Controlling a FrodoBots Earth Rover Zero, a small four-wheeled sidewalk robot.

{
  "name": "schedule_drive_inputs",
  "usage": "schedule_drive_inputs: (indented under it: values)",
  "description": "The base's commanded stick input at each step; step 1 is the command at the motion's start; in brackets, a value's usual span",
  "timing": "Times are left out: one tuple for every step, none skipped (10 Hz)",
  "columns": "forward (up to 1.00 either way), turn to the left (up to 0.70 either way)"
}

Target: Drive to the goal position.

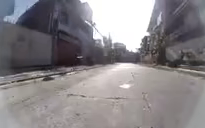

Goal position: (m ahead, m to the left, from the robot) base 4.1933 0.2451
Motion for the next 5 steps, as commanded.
schedule_drive_inputs:
  values:
    - [0.7,0.35]
    - [0.7,0.35]
    - [0.7,0.35]
    - [0.7,0.35]
    - [0.7,0.33]
